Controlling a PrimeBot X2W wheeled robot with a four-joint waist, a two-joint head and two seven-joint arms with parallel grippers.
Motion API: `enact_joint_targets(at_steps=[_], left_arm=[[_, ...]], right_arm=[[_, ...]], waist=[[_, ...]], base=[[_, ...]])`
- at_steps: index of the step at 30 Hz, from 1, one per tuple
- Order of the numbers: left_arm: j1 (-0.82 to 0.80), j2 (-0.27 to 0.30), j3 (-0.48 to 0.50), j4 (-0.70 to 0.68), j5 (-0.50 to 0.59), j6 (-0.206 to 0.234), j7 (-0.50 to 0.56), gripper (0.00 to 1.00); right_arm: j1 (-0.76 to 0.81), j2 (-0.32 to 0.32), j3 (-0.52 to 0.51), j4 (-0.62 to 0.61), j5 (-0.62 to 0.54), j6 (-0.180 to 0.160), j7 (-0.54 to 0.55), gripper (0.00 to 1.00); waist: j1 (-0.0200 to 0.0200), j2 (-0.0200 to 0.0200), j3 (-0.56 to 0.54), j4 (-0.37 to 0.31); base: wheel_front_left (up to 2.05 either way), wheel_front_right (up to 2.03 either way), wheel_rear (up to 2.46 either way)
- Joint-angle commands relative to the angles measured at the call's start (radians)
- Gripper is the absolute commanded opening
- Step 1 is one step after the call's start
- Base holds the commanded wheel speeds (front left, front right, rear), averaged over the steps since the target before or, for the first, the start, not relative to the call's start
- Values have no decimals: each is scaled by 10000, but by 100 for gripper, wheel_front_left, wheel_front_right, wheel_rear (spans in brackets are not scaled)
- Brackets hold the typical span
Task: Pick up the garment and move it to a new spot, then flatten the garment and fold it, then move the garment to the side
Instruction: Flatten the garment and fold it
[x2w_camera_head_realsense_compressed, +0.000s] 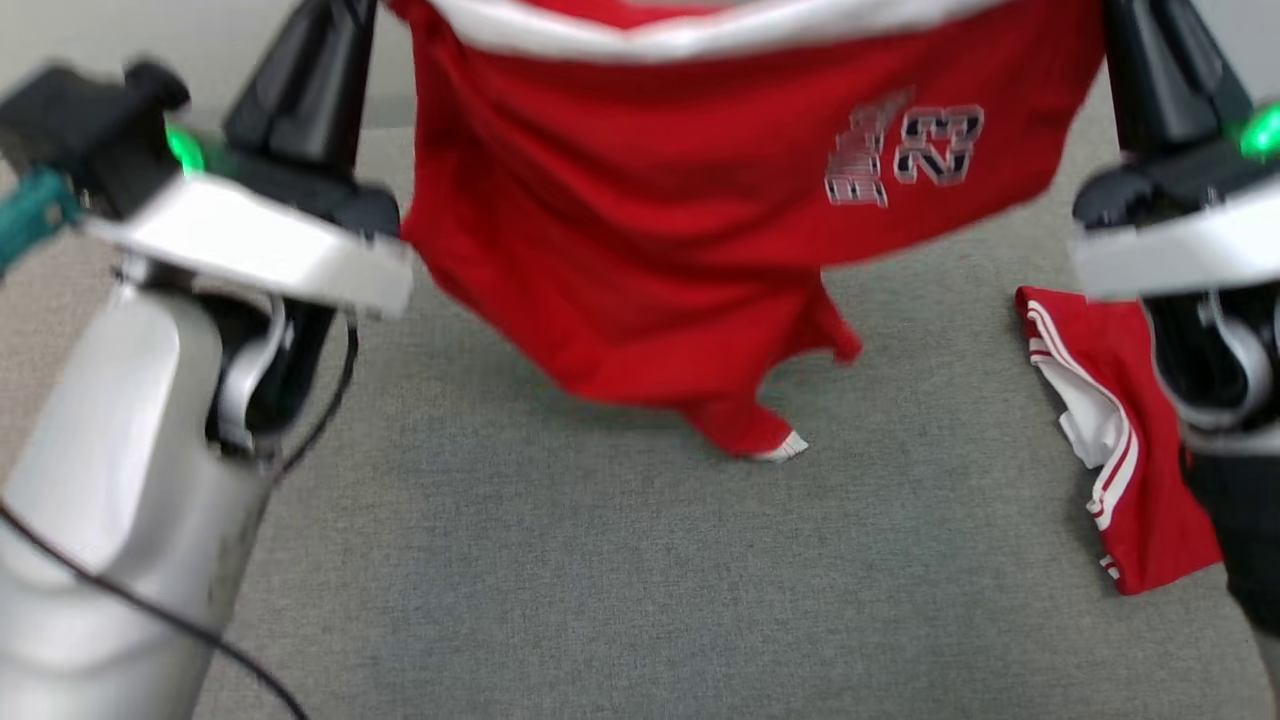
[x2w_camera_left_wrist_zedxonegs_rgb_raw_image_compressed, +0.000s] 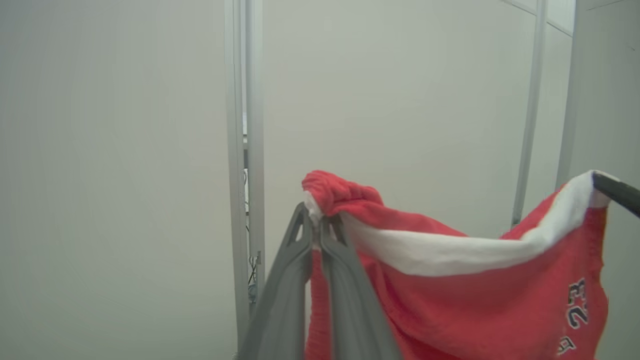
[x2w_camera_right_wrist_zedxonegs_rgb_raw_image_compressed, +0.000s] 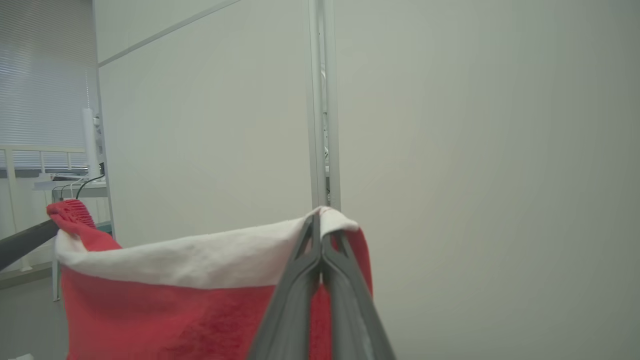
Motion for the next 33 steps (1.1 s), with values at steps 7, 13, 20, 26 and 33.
enact_joint_targets(at_steps=[7,13,20,26,33], left_arm=[[-3189,-774,-44,4003,-171,-731,-531,0],[-5755,-1319,-36,7317,-176,-1040,-1135,0],[-6793,-1823,-167,9757,-368,-1361,-1989,0],[-5501,-2138,-468,10508,-565,-1514,-2392,0],[-2795,-2233,69,8866,-170,-1357,-2432,0]], right_arm=[[-3155,-5,956,3478,704,6,-641,0],[-5669,433,1012,6745,1179,5,-1326,0],[-6670,945,1822,8917,1580,5,-1680,0],[-5531,959,2725,9153,2516,5,-1820,0],[-3080,469,3680,8065,4071,5,-1868,0]], waist=[[0,0,551,78],[0,0,802,64],[0,0,1142,15],[0,0,1437,122],[0,0,1498,216]], base=[[0,0,0],[0,0,0],[0,0,0],[0,0,0],[0,0,0]])
